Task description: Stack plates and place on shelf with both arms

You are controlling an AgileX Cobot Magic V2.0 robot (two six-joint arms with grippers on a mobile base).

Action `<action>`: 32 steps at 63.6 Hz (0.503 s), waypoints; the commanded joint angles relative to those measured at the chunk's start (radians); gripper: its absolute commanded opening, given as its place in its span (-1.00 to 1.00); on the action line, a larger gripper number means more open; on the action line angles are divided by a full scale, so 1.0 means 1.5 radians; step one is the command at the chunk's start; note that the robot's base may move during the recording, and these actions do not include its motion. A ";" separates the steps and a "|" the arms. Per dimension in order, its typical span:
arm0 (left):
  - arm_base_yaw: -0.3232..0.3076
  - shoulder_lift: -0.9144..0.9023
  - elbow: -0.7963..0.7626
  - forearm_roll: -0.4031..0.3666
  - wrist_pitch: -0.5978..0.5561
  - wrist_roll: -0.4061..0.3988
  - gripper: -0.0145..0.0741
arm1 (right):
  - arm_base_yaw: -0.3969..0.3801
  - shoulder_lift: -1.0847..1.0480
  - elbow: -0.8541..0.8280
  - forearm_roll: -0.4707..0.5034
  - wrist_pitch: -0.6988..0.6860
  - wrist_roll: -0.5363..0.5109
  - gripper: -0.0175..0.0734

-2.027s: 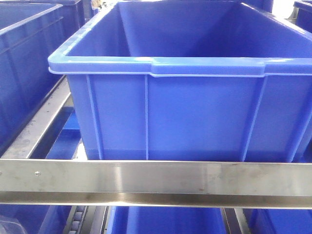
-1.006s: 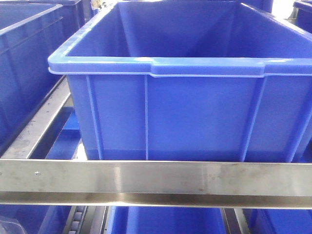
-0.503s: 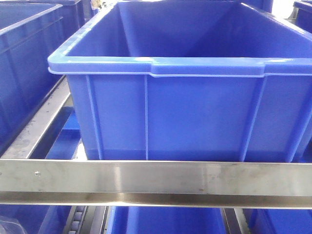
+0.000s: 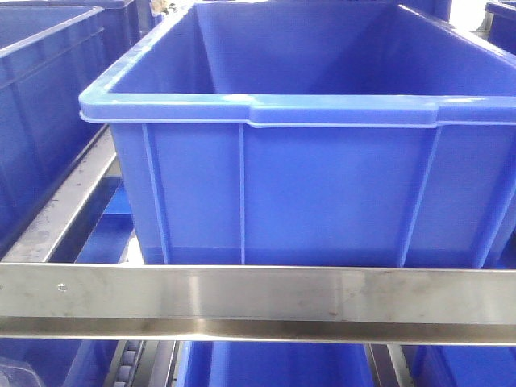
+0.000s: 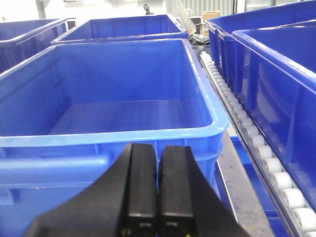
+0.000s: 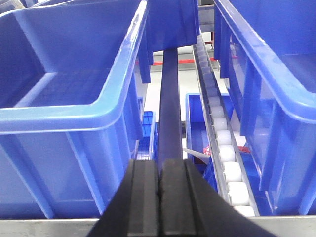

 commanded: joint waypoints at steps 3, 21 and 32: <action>-0.001 -0.015 0.002 -0.002 -0.058 -0.003 -0.49 | -0.005 -0.012 0.001 -0.006 -0.055 -0.003 -0.49; -0.001 -0.015 0.002 -0.002 -0.058 -0.003 -0.49 | -0.005 -0.012 0.001 -0.006 -0.055 -0.003 -0.49; -0.001 -0.015 0.002 -0.002 -0.058 -0.003 -0.49 | -0.005 -0.012 0.001 -0.006 -0.055 -0.003 -0.49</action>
